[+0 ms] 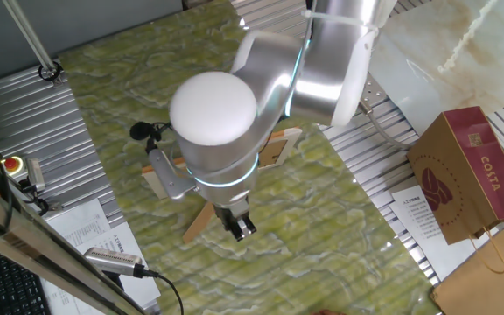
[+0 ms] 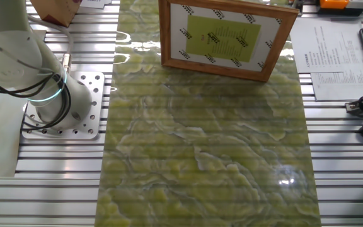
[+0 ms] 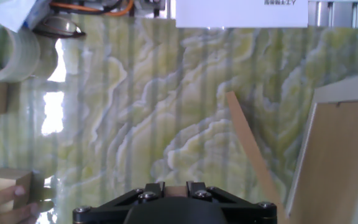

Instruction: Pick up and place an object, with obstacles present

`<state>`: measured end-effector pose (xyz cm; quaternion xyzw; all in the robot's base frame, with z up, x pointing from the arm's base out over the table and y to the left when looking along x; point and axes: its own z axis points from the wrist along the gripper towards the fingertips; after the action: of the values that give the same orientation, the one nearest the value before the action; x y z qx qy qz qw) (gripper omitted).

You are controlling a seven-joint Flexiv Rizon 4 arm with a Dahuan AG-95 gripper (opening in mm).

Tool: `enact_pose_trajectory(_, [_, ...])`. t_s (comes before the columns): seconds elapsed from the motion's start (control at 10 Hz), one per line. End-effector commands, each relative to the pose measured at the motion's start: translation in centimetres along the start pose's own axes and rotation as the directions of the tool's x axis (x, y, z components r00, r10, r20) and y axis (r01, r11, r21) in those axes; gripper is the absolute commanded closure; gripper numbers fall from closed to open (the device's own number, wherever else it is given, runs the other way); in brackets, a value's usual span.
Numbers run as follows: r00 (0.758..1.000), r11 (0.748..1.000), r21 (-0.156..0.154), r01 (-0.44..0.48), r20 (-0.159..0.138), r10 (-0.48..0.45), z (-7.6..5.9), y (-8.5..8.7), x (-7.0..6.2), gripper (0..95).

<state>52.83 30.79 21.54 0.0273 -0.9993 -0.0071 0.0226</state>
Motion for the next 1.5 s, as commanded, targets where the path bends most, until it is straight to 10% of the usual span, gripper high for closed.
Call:
enact_pose_trajectory(0.1, [1.000, 1.000, -0.009, 0.018, -0.005, -0.018, -1.5, -1.5, -0.4, 95.0])
enact_pose_trajectory(0.8, [0.991, 0.992, -0.036, 0.123, -0.048, -0.125, -6.9, -8.9, -0.6, 95.0])
enact_pose_trajectory(1.5, [0.975, 0.976, -0.037, 0.215, -0.049, -0.216, -7.1, -14.1, 0.2, 95.0])
